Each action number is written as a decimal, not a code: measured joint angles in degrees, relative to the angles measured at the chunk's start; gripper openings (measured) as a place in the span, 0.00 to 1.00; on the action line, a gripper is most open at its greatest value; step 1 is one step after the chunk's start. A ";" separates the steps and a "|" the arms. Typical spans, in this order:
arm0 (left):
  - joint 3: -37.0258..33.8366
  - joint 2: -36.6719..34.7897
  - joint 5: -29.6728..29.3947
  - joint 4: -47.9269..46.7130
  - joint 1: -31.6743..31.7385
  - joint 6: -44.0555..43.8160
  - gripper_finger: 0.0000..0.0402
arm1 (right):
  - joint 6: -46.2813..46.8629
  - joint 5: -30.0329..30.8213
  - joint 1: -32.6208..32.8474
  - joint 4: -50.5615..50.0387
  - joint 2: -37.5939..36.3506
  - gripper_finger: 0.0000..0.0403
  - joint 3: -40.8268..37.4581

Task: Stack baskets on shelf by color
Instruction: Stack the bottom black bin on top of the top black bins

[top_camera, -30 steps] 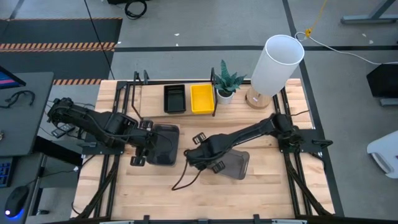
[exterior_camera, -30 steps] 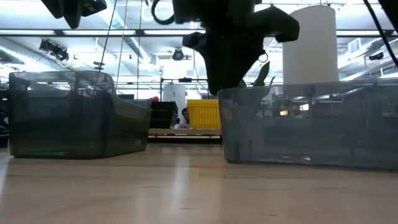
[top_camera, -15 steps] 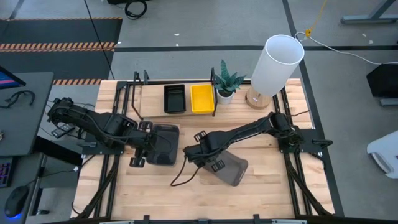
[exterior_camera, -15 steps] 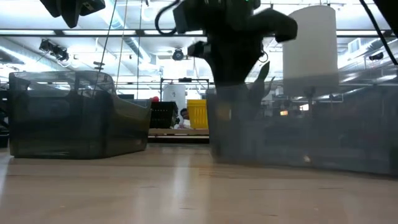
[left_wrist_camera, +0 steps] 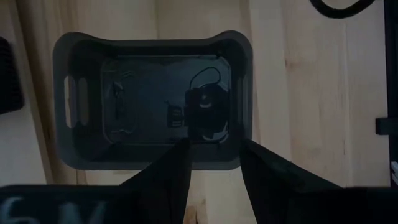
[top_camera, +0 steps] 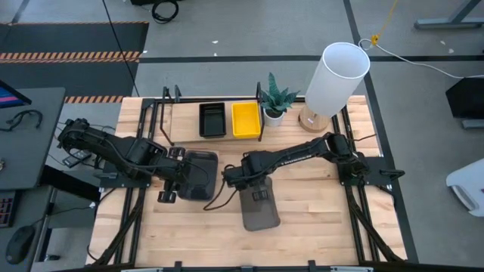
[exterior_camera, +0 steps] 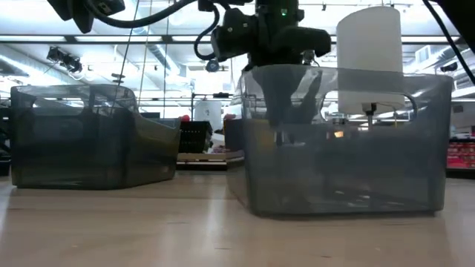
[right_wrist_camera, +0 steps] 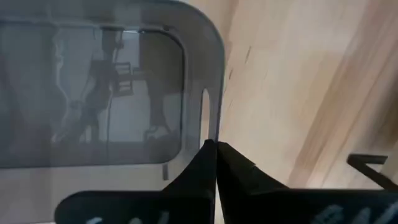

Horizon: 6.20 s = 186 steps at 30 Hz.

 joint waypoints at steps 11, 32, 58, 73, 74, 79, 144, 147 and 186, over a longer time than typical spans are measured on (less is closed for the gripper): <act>0.00 0.00 0.00 0.00 0.00 -0.14 0.35 | 10.42 -0.59 -2.26 -0.76 -0.35 0.03 -0.06; -0.02 1.74 -10.08 11.76 -5.20 -3.04 0.44 | 15.95 9.44 2.44 -4.04 -12.93 0.09 0.57; -0.03 22.16 -9.55 32.33 1.16 -15.99 0.43 | 25.00 18.40 7.02 -10.34 -21.74 0.09 -0.17; -0.02 26.64 -4.55 43.83 5.22 0.27 0.43 | 30.18 24.73 11.67 8.06 -39.67 0.09 -27.84; 0.16 26.64 -4.18 44.03 4.84 0.97 0.43 | 30.63 24.89 11.68 10.31 -40.86 0.09 -29.96; 2.69 27.89 -3.85 46.36 2.03 3.85 0.47 | 30.93 26.75 11.61 21.95 -45.21 0.09 -39.49; 9.53 26.34 -13.97 23.39 -6.76 2.26 0.01 | 30.74 41.99 21.38 34.97 -47.58 0.09 -46.49; 7.49 22.48 -16.43 21.45 -8.48 0.10 0.01 | 30.74 42.01 21.38 35.35 -47.56 0.09 -46.47; -21.68 0.09 -15.19 29.26 -16.63 -17.57 0.36 | 28.36 41.48 21.38 38.26 -47.56 0.09 -46.47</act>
